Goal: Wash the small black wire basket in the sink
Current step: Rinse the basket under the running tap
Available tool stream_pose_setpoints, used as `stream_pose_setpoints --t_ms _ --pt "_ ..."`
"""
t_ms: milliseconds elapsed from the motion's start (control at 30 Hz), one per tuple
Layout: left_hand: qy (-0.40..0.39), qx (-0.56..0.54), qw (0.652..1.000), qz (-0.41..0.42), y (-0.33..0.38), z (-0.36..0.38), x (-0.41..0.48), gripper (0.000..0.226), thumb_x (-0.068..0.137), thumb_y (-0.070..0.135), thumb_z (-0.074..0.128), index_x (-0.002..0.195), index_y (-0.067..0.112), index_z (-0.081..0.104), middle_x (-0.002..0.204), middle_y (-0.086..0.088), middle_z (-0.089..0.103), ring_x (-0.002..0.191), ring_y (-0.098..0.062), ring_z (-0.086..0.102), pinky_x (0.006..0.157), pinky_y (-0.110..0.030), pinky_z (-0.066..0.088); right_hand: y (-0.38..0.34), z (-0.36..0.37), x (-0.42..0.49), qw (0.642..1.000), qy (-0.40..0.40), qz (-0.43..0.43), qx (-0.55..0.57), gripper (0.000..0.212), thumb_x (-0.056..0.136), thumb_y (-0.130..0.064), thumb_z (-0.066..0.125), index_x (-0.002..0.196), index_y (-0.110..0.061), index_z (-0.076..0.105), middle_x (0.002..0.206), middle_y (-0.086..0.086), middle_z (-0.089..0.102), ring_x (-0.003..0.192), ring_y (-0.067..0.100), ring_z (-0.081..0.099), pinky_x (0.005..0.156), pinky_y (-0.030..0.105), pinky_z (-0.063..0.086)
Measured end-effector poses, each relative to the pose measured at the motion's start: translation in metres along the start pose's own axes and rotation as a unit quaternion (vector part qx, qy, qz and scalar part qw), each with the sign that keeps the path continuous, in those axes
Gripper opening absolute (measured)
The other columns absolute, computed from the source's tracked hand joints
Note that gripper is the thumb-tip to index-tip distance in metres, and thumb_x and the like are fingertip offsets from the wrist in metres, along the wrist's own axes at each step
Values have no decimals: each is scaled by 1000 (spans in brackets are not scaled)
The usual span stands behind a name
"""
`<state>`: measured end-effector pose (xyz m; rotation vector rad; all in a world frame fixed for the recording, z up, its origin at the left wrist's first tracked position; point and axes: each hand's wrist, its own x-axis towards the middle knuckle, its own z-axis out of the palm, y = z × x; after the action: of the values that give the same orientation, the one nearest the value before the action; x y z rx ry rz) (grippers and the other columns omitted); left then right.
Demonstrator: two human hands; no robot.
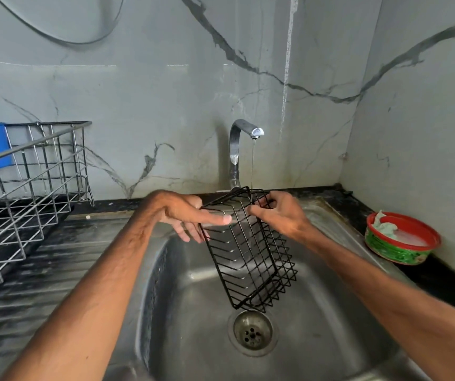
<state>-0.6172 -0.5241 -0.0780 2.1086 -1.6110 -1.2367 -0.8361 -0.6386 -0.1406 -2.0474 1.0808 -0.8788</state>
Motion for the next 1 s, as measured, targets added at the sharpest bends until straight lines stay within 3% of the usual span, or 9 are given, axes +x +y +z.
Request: stream_pose_setpoints --t_ms 100,233,400,567,700,767,833,933,1000 --pt "24 4 1000 10 -4 -3 1 152 25 99 73 145 7 52 137 -14 64 114 -19 69 110 -52 51 -7 -3 0 998 -8 -38 -39 40 77 -47 80 102 -19 66 96 -8 69 93 13 67 79 30 56" --pt "115 9 990 78 6 6 11 114 45 96 71 126 16 67 127 -4 73 111 -11 72 102 -38 55 -16 0 -5 996 -16 -55 -68 68 79 -45 80 131 -8 56 123 -2 65 111 19 62 92 32 52" --pt "191 -8 974 124 12 15 27 100 45 96 75 110 21 76 111 -1 79 106 -19 73 106 -48 54 -15 9 -10 987 -32 -117 -106 65 78 -53 79 123 -12 58 109 -1 70 93 14 67 67 16 48" --pt "231 -52 962 138 12 24 33 41 68 51 94 93 25 73 102 2 78 102 -20 72 95 -37 55 -19 12 -16 972 -41 -171 -157 87 80 -59 76 144 -8 46 141 13 59 125 27 61 99 38 53" --pt "265 -66 953 130 4 23 41 60 66 45 96 110 11 73 117 -9 76 110 -27 71 94 -42 58 -20 -6 -11 979 -160 -115 -60 92 77 -55 78 150 -17 39 154 5 46 139 20 48 115 45 41" --pt "275 -59 950 134 3 23 44 61 69 42 94 113 7 71 118 -11 74 105 -22 68 83 -28 52 -24 -15 -8 980 -178 -90 22 83 84 -61 65 151 -19 38 156 4 43 139 16 44 119 48 34" --pt "289 -57 945 142 6 27 46 54 70 41 93 108 11 71 113 -9 74 100 -21 67 79 -27 49 -32 -19 -8 976 -191 -88 61 71 98 -64 41 154 -21 35 161 2 35 143 12 35 123 44 22" --pt "286 -58 943 158 11 33 49 32 75 34 91 94 18 71 95 -4 76 92 -20 69 84 -37 52 -35 -10 -12 973 -214 -82 37 85 91 -81 18 159 -30 21 167 -3 15 153 16 16 124 50 11" --pt "280 -61 944 166 9 33 54 24 79 30 88 85 20 67 76 6 67 74 -13 61 75 -31 48 -31 -4 -13 974 -211 -75 18 91 86 -86 8 159 -34 14 167 -5 10 154 16 10 124 53 7"
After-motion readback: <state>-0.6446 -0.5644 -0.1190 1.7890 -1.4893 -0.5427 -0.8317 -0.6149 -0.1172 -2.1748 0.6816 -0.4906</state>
